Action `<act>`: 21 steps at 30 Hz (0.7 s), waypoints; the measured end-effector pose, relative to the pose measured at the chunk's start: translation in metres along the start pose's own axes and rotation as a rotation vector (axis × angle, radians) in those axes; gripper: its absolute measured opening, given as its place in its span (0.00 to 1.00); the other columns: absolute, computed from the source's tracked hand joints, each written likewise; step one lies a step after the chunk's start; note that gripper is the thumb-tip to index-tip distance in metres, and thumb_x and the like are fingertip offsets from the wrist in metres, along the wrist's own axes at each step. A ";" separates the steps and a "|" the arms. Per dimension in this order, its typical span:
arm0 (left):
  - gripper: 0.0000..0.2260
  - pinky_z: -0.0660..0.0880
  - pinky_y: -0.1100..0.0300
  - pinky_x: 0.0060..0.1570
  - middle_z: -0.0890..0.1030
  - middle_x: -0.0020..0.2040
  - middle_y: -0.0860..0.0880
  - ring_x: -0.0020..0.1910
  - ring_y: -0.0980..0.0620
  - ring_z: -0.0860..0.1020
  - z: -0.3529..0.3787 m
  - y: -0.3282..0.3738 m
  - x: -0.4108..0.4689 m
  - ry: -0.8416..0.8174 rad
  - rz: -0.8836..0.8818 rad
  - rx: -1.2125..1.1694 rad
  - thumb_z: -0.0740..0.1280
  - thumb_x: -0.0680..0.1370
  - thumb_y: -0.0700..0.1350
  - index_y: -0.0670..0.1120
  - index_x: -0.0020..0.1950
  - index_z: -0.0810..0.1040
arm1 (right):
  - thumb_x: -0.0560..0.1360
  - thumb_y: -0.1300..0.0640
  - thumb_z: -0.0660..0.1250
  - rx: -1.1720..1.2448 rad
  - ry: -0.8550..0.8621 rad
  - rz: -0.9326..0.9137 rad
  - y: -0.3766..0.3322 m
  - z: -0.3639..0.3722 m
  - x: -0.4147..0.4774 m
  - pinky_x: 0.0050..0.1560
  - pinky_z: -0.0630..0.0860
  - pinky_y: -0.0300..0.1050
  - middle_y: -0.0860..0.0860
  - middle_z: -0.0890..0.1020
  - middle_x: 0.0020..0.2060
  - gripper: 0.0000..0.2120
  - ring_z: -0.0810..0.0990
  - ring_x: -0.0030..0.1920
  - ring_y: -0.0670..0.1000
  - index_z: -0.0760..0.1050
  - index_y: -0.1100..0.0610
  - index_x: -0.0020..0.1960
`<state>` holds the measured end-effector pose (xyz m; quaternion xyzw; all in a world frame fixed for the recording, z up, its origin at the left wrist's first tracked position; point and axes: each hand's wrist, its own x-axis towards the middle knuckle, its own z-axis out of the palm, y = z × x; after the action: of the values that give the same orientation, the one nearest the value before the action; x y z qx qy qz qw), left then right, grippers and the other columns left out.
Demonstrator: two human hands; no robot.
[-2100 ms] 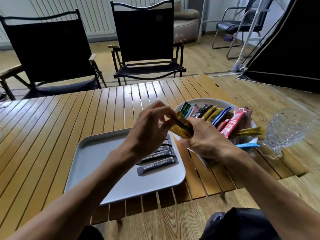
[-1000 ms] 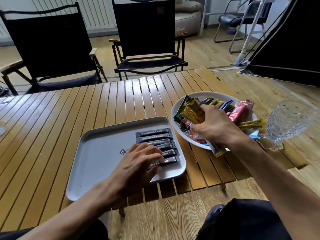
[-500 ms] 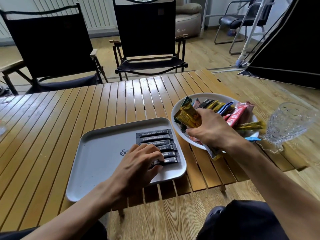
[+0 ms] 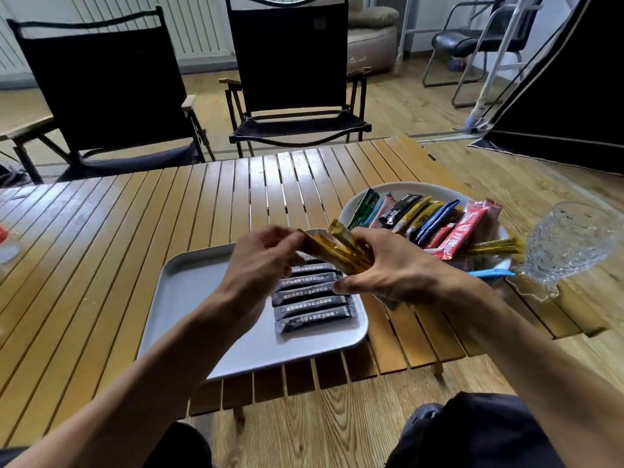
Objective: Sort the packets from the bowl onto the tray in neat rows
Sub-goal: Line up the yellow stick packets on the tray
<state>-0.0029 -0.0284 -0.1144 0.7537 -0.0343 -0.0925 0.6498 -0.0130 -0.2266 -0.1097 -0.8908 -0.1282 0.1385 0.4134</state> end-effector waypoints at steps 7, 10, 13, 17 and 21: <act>0.08 0.73 0.63 0.42 0.81 0.38 0.48 0.37 0.55 0.77 -0.018 0.005 0.006 0.154 -0.123 -0.559 0.64 0.77 0.42 0.40 0.53 0.76 | 0.74 0.61 0.70 0.252 0.024 -0.093 -0.011 -0.011 -0.007 0.31 0.74 0.30 0.48 0.78 0.34 0.07 0.79 0.29 0.39 0.75 0.57 0.52; 0.08 0.73 0.63 0.40 0.81 0.36 0.48 0.35 0.55 0.78 -0.005 0.000 0.001 0.054 -0.191 -0.650 0.67 0.71 0.42 0.41 0.48 0.77 | 0.75 0.62 0.70 0.257 0.012 -0.090 -0.012 -0.007 -0.006 0.30 0.73 0.29 0.48 0.77 0.33 0.07 0.78 0.28 0.38 0.75 0.59 0.51; 0.06 0.72 0.63 0.39 0.81 0.37 0.46 0.35 0.54 0.76 -0.005 -0.001 0.005 0.112 -0.160 -0.645 0.67 0.72 0.41 0.40 0.47 0.77 | 0.75 0.62 0.69 0.248 0.030 -0.071 -0.011 -0.007 -0.006 0.29 0.72 0.30 0.48 0.77 0.32 0.04 0.77 0.27 0.38 0.76 0.60 0.49; 0.02 0.71 0.62 0.41 0.79 0.36 0.47 0.36 0.54 0.75 -0.014 -0.004 0.008 0.129 -0.138 -0.610 0.65 0.76 0.39 0.41 0.45 0.76 | 0.76 0.58 0.70 0.295 0.138 -0.009 -0.005 -0.012 -0.005 0.30 0.74 0.36 0.50 0.81 0.34 0.06 0.78 0.29 0.43 0.77 0.61 0.48; 0.07 0.70 0.59 0.48 0.80 0.40 0.48 0.41 0.53 0.76 -0.020 -0.005 0.002 -0.020 -0.106 -0.692 0.59 0.79 0.38 0.45 0.44 0.73 | 0.77 0.52 0.67 0.402 0.185 0.127 -0.005 -0.013 -0.002 0.30 0.76 0.38 0.49 0.86 0.40 0.08 0.78 0.29 0.46 0.76 0.57 0.52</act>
<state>0.0022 -0.0088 -0.1169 0.4886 0.0317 -0.1395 0.8607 -0.0110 -0.2331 -0.0974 -0.8056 -0.0033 0.1049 0.5831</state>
